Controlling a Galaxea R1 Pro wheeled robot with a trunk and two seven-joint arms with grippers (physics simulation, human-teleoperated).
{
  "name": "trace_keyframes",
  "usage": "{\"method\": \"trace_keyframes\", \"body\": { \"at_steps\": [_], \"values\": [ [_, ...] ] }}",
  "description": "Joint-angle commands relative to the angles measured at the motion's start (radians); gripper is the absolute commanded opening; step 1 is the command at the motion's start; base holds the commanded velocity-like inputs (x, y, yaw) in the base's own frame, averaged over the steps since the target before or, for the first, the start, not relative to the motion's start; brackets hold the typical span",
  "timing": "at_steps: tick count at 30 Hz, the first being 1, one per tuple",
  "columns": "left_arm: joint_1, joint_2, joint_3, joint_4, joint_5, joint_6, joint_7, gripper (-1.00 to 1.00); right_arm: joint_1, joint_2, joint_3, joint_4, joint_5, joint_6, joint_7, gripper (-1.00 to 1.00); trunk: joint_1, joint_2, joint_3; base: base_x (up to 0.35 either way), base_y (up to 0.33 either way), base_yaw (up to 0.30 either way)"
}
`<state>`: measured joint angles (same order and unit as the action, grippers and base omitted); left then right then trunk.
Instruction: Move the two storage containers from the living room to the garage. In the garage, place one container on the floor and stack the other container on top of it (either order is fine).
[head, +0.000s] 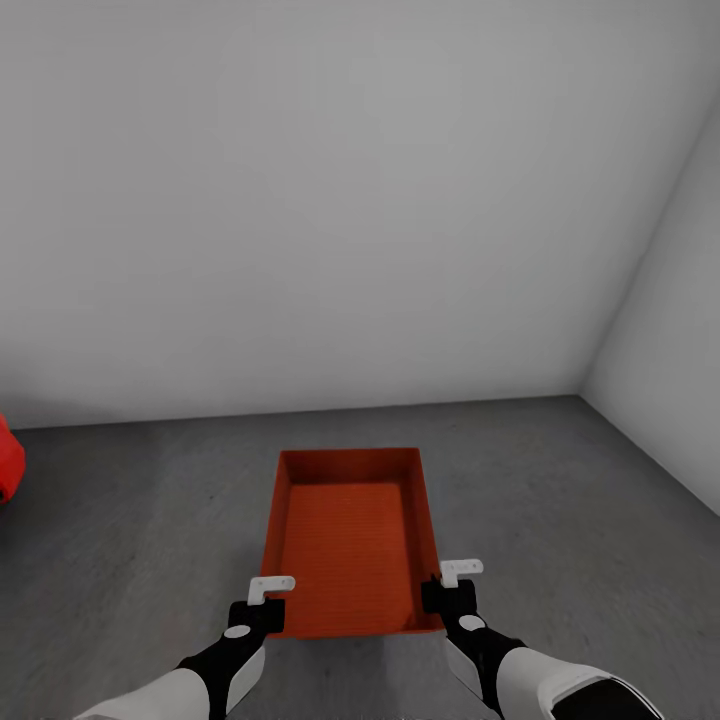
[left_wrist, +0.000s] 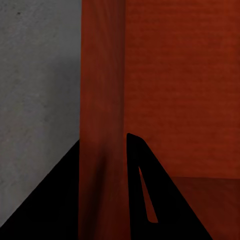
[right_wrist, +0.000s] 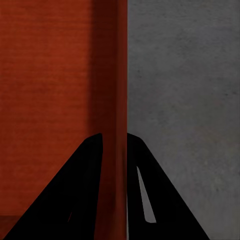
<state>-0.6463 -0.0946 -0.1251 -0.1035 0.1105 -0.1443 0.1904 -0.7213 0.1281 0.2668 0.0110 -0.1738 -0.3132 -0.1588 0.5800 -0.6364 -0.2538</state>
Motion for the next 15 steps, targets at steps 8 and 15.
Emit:
{"method": "trace_keyframes", "body": {
  "at_steps": [8, 15],
  "values": [
    [-0.001, -0.001, 0.002, -0.002, -0.002, -0.003, 0.009, -1.00, -0.001, 0.013, -0.040, 0.003, -0.013, -0.003, -0.004, -1.00, 0.000, -0.001, -0.014, 0.000, 0.000, 0.000],
    [-0.001, 0.000, 0.002, -0.002, -0.002, -0.003, 0.008, -1.00, -0.001, 0.013, -0.040, 0.003, -0.013, -0.003, -0.004, -1.00, 0.000, -0.001, -0.026, 0.000, 0.000, 0.000]
  ]
}}
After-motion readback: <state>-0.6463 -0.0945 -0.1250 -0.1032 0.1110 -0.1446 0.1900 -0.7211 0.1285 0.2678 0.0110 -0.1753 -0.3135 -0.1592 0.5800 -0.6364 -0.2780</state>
